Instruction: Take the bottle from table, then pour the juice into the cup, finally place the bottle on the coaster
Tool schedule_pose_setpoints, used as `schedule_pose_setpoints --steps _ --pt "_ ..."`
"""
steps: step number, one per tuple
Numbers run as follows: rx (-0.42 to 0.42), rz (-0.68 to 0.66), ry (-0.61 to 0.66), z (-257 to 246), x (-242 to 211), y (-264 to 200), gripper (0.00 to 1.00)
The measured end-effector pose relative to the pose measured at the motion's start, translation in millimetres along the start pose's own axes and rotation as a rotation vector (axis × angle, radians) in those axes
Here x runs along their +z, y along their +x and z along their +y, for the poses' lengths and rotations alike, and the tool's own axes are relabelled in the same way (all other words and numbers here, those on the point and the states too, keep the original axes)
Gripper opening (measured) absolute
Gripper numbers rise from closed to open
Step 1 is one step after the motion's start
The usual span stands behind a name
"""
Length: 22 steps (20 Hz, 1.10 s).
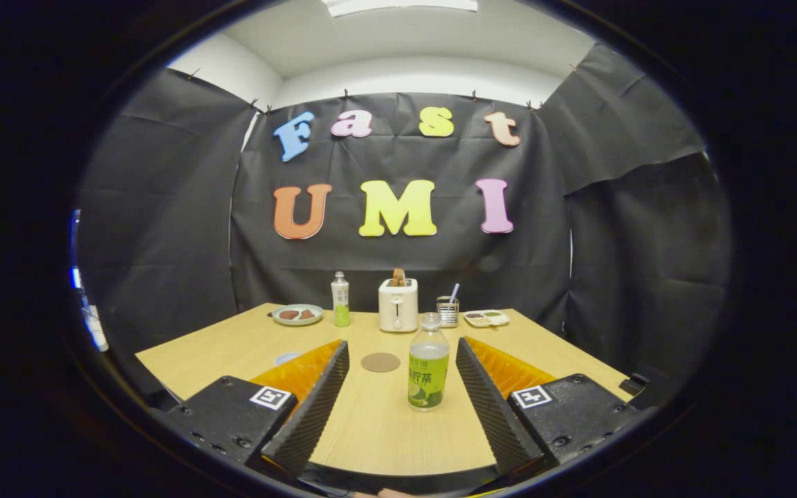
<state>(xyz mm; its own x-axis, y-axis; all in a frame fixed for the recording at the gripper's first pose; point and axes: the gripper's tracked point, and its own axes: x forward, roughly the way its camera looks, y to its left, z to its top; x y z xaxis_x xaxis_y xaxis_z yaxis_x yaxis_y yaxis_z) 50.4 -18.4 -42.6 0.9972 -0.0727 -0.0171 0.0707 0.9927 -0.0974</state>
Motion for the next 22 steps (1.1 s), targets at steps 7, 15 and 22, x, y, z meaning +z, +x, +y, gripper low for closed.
schedule_pose_setpoints --steps 7,15,22 --pt "-0.021 0.030 -0.011 -17.3 -30.1 50.7 1.00" --pt "-0.031 0.107 -0.065 -31.0 -61.1 116.6 1.00" --pt "-0.027 0.182 0.036 -40.5 -73.0 159.1 1.00"
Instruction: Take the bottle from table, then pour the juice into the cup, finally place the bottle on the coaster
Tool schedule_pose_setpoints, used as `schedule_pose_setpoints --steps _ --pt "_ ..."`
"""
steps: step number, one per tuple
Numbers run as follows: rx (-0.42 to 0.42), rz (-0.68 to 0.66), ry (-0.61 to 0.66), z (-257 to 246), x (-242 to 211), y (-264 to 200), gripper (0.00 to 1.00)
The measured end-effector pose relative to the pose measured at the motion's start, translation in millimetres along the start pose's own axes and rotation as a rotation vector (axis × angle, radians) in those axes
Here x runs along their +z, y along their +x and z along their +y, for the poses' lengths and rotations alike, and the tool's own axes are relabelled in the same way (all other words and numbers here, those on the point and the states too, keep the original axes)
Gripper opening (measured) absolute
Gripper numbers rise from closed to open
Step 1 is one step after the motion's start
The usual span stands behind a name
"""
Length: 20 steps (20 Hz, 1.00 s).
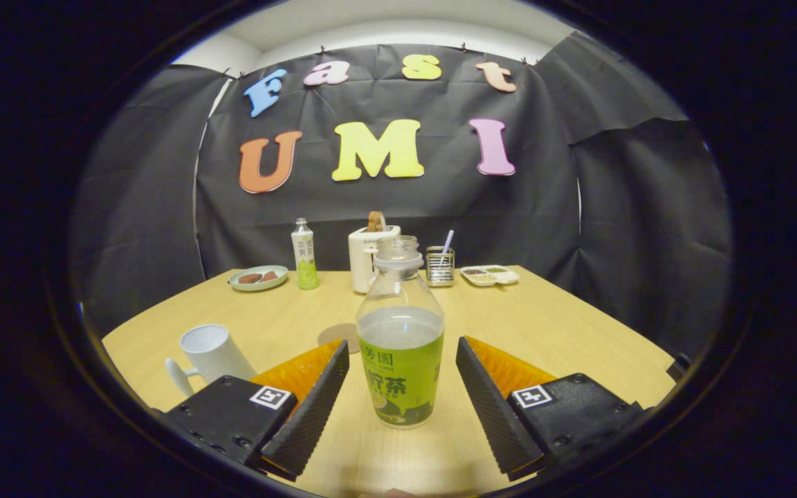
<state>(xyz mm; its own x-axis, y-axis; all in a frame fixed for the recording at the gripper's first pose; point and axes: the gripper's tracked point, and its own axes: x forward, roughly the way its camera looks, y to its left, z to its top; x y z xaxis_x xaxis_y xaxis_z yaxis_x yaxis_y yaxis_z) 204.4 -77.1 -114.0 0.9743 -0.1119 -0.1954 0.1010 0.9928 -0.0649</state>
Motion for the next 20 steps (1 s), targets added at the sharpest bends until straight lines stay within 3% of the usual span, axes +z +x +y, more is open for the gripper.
schedule_pose_setpoints --steps 14,17,20 --pt "0.011 0.006 0.016 -6.2 1.3 38.5 1.00" --pt "0.011 -0.014 0.022 -5.6 1.1 36.5 0.84" --pt "0.032 0.014 -0.003 -2.8 -1.5 31.0 0.81"
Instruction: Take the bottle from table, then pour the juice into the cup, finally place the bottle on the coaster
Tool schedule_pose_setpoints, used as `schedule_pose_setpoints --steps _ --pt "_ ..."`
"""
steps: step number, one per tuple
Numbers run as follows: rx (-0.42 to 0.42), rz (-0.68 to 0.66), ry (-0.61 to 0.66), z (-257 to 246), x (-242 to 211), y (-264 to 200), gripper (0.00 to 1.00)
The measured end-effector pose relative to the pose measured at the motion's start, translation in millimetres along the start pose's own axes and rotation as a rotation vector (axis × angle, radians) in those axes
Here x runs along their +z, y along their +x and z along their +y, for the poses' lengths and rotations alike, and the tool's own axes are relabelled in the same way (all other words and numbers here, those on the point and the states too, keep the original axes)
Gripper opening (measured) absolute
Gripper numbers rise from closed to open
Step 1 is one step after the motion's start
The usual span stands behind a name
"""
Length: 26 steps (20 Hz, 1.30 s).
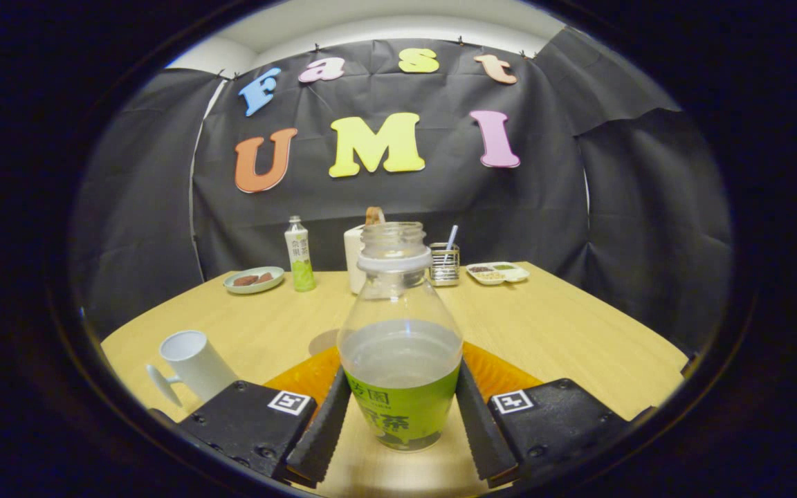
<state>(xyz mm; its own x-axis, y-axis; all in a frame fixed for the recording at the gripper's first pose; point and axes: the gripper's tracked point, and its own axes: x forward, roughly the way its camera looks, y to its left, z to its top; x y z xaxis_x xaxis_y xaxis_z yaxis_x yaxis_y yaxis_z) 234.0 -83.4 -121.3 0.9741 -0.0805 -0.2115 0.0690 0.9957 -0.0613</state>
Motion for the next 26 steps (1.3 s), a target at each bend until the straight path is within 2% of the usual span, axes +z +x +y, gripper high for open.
schedule_pose_setpoints --steps 5,11,18,22,26 --pt "-0.038 0.000 -0.062 -18.9 9.7 -12.8 0.80" --pt "-0.138 0.006 -0.161 -49.0 40.7 -32.7 0.80" --pt "-0.176 -0.022 -0.215 -38.7 94.5 -74.5 0.80" --pt "-0.252 -0.067 -0.342 -30.6 124.2 -88.7 0.80" --pt "-0.288 -0.098 -0.485 -13.6 141.4 -93.3 0.80"
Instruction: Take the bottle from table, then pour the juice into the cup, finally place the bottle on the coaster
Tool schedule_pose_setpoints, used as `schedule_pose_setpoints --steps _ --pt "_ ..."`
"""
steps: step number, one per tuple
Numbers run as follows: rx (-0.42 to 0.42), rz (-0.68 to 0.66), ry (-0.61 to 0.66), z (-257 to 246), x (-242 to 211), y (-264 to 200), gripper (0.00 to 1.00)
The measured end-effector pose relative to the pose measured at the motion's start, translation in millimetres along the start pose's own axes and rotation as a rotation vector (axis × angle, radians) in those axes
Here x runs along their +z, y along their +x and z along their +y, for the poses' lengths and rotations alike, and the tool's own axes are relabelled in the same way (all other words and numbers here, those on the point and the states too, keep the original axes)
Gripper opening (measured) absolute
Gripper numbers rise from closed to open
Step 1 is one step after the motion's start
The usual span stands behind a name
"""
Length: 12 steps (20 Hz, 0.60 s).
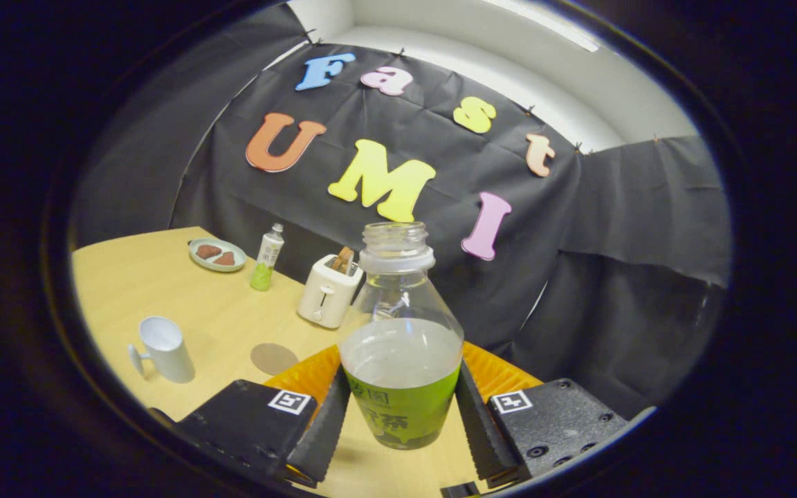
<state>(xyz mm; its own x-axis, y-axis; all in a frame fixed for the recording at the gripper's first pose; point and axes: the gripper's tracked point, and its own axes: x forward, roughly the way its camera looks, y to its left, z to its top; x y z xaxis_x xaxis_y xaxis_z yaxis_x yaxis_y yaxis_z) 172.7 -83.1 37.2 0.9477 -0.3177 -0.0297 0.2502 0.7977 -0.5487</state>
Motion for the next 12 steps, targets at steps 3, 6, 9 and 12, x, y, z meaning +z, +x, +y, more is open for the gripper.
schedule_pose_setpoints --steps 3,6,9,12 --pt "-0.020 -0.023 -0.108 7.6 16.0 -1.5 0.80" --pt "-0.050 -0.041 -0.222 15.3 26.9 -1.8 0.80" --pt "-0.076 -0.061 -0.320 24.9 33.4 -3.1 0.80" --pt "-0.125 -0.095 -0.433 35.2 44.5 -7.5 0.80"
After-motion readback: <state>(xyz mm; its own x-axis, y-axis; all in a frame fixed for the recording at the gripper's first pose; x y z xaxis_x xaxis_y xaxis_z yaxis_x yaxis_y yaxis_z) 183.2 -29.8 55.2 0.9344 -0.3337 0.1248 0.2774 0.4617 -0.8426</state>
